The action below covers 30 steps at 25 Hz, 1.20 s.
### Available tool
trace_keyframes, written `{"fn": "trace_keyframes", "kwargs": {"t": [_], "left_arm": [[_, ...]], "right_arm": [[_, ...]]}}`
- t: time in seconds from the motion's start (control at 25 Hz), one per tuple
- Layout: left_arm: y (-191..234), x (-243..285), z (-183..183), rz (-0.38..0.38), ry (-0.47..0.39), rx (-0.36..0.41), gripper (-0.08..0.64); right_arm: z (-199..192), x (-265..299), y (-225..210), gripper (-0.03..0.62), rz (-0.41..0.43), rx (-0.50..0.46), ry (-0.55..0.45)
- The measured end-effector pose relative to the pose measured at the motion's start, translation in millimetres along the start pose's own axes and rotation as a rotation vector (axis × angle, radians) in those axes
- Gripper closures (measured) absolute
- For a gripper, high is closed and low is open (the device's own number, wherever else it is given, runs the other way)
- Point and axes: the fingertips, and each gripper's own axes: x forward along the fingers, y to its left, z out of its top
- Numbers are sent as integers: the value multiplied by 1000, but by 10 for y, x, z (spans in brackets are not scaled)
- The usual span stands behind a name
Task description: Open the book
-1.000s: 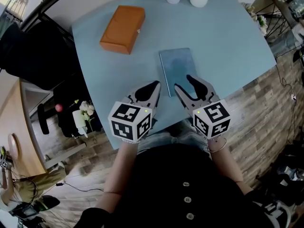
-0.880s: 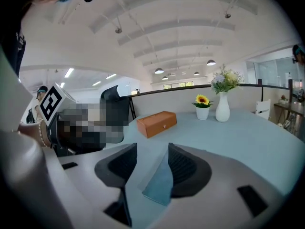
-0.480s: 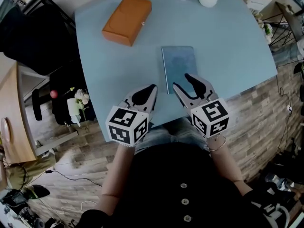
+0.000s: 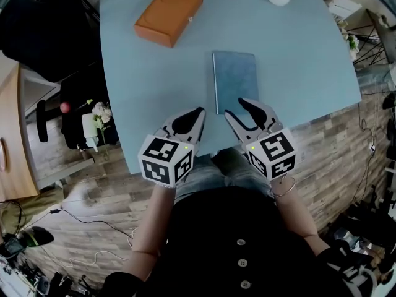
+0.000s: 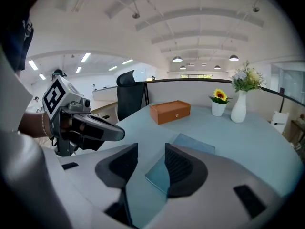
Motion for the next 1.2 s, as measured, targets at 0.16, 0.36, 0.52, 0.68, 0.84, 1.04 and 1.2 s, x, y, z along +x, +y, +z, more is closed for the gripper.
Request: {"fn": "trace_keyframes", "kwargs": {"t": [0.16,0.36,0.52,0.68,0.84,1.04,1.2], "left_arm": [[9,9,-103,9,9,-22,548],[29,19,-279,23,30,-46,548],[64,7,-399,35,45,-64,548],[89,14,-502,35,57,-76,548],[97,49,-575,27,70,-83,548],[115,96,-627,19,83,-87,548],[143,134,-707,14,101,-97,548]], "right_arm": [[-84,47,51,424,23,-28,30],[-218,104,117,433,44,-73,69],[-330,148,158,434,48,-116,106],[-451,199,192,440,54,-135,138],[-566,265,217,457,65,-156,170],[-690,377,212,481,67,-210,212],[-747,471,183,515,56,-263,236]]}}
